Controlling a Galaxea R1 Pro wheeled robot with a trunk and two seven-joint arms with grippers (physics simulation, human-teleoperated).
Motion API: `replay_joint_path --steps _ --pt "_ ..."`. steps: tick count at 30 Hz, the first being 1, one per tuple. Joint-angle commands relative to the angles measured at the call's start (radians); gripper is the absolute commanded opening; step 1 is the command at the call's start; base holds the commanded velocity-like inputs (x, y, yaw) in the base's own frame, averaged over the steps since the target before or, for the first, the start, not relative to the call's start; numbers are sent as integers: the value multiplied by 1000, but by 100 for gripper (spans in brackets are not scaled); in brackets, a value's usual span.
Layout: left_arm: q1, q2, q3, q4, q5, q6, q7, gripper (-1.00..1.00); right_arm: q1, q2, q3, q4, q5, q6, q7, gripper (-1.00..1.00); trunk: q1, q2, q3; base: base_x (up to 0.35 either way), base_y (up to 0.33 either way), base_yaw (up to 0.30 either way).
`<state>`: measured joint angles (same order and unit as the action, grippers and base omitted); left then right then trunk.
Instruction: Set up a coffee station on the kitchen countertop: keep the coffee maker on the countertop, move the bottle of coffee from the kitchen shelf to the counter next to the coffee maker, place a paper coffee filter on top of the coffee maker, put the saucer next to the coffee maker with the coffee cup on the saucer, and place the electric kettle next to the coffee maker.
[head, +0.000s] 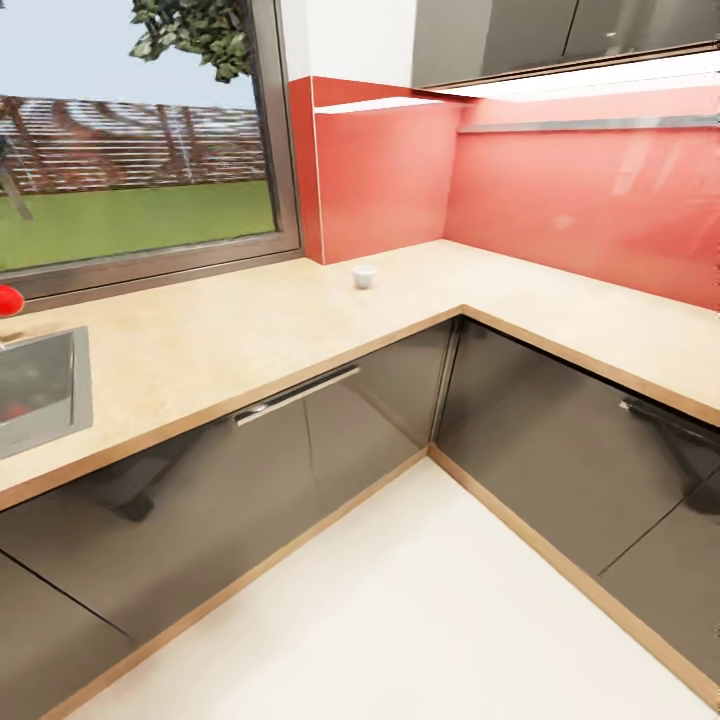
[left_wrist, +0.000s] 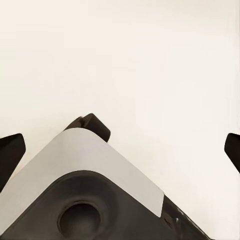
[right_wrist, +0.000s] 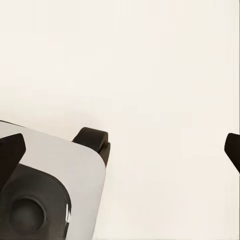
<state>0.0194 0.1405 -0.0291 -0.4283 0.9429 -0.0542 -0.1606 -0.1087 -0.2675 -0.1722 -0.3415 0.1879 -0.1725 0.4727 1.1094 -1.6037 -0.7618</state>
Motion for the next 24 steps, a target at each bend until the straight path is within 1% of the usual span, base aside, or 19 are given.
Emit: replay_joint_path --steps 1,8,11,21,24 --pt "1 1 -3 -1 8 -3 -2 100 -1 1 -8 1 11 -5 6 100 0 0 -1 0 -288 8" --pt "1 1 -3 -1 8 -3 -2 100 -1 1 -8 1 11 -4 6 100 0 0 -1 0 -296 8" --pt "1 1 -3 -1 8 -3 -2 100 -1 1 -8 1 11 -4 6 100 0 0 -1 0 -300 106" --pt "1 1 -3 -1 8 -3 -2 100 -1 2 -7 1 11 -4 5 100 0 0 -1 0 -298 238" --pt "1 1 -3 -1 8 -3 -2 100 -1 2 -7 1 12 -4 4 100 0 0 -1 0 -145 270"
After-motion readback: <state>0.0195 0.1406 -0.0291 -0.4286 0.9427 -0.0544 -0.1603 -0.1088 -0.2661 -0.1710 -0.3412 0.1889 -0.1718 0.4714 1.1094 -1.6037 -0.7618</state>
